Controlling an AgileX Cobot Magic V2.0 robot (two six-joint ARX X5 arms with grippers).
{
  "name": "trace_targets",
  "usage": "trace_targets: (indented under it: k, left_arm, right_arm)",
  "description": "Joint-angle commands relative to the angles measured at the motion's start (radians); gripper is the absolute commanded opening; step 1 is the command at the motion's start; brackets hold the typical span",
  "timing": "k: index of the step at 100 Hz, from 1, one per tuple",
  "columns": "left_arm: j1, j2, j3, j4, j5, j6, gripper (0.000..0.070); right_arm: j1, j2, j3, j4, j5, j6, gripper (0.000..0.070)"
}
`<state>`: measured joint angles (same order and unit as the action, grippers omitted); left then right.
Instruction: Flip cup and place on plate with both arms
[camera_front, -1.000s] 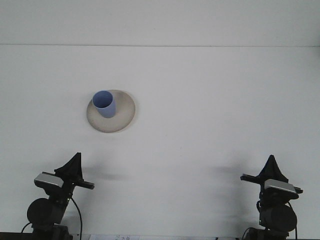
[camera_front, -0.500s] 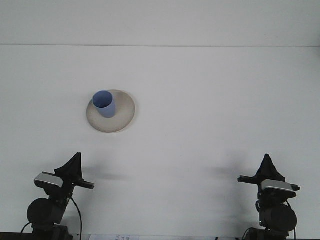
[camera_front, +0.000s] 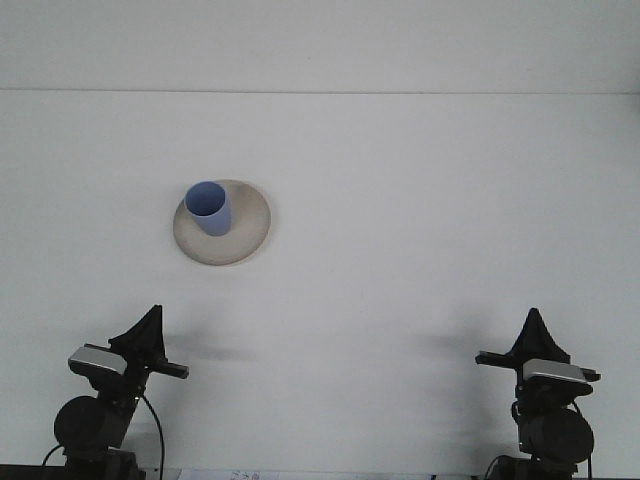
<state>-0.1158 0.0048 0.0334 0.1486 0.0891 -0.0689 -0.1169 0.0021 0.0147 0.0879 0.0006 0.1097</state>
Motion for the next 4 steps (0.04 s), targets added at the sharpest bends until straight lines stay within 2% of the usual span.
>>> trace_targets:
  k: [1, 4]
  left_arm:
    - [0.0, -0.001, -0.019, 0.01, 0.006, -0.002, 0.0012]
    - [0.0, -0.001, -0.019, 0.01, 0.006, -0.002, 0.0012]
  right_arm:
    - [0.0, -0.001, -0.002, 0.009, -0.001, -0.005, 0.0]
    - [0.0, -0.001, -0.002, 0.009, -0.001, -0.005, 0.0]
